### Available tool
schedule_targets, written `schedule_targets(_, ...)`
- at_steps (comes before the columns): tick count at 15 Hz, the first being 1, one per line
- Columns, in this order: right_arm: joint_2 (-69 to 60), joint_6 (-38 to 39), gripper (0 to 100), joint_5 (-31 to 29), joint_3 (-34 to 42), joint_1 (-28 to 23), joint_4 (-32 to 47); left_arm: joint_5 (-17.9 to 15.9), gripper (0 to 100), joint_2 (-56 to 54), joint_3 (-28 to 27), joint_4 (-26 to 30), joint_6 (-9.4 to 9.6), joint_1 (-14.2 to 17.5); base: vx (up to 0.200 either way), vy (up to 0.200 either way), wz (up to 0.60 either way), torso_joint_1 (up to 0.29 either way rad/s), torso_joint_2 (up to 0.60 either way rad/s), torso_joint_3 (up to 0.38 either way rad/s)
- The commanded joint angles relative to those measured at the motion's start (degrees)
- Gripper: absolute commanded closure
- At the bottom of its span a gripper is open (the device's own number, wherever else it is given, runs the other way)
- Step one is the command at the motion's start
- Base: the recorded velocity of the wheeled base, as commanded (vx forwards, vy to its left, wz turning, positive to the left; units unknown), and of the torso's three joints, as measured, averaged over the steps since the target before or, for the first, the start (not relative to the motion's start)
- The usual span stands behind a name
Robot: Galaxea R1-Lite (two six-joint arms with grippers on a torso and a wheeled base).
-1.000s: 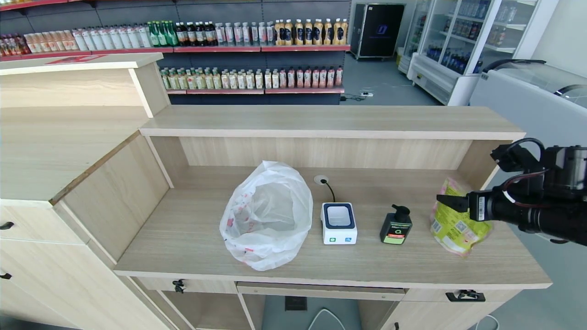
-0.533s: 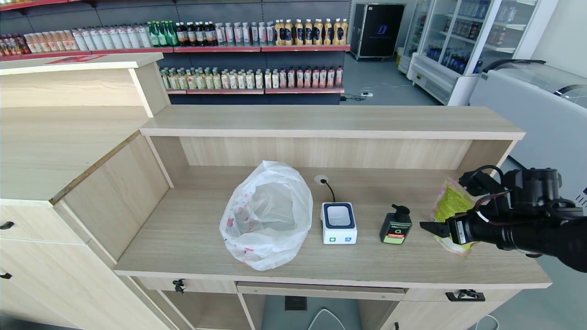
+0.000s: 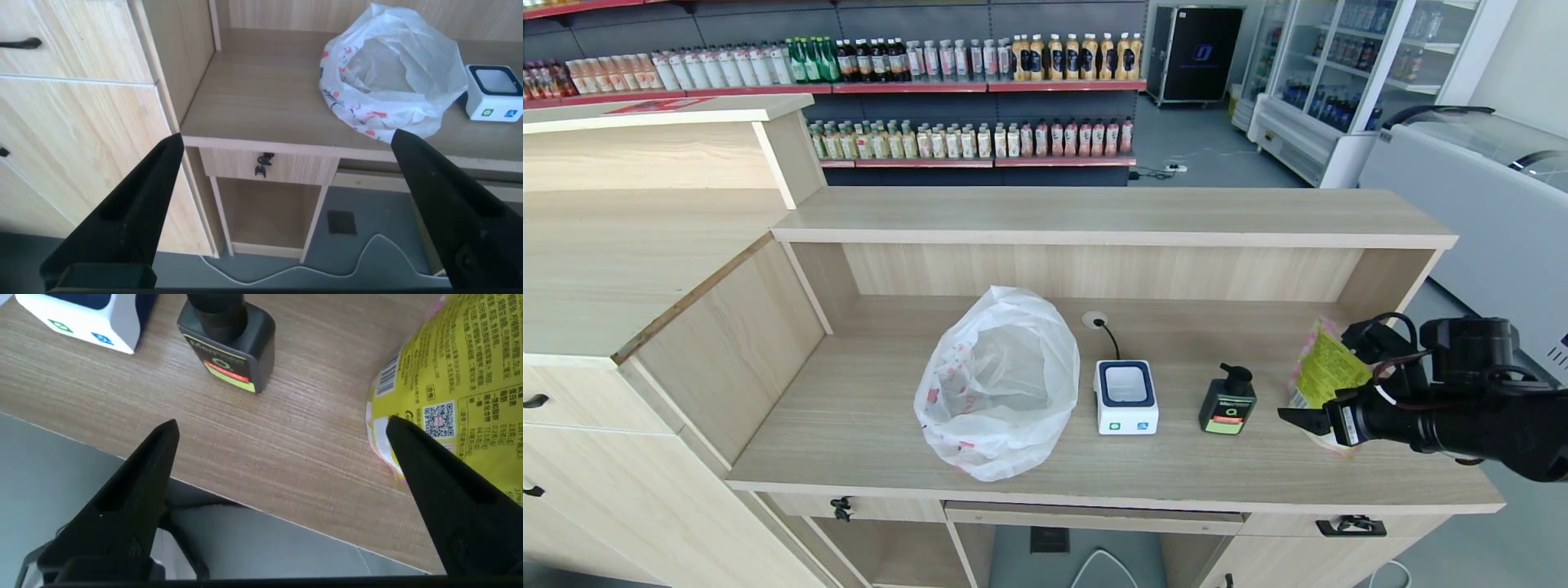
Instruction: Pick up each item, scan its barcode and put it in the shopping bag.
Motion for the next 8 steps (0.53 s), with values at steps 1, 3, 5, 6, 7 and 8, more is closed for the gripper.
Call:
schedule_targets(1,3.5,-2.1,0,2.2,-0.6,-1.5,-0.9,0.0,0,0.0,0.0,0.0,-0.02,0.0,0.000,0.000,0.00,0.000,0.00,0.000)
schedule_targets(3,5.7,-4.4,0,4.6,-1.5,-2.1,-1.6,0.0,0,0.0,0.0,0.0,-0.02,0.0,0.000,0.000,0.00,0.000,0.00,0.000)
schedule_targets(5,7.2,-4.8,0,6.9,-2.5,-2.4,-2.4,0.0,0,0.0,0.0,0.0,-0.02,0.0,0.000,0.000,0.00,0.000,0.00,0.000)
schedule_targets(6,8.6,-5.0,0,9.0,-3.1,-2.4,-3.6,0.0,0,0.0,0.0,0.0,-0.02,0.0,0.000,0.000,0.00,0.000,0.00,0.000)
schedule_targets(7,9.6,-5.2,0,10.4,-3.2,-2.4,-4.8,0.0,0,0.0,0.0,0.0,-0.02,0.0,0.000,0.000,0.00,0.000,0.00,0.000)
schedule_targets(8,10.4,-5.3,0,11.9,-3.4,-2.4,-5.3,0.0,0,0.0,0.0,0.0,-0.02,0.0,0.000,0.000,0.00,0.000,0.00,0.000)
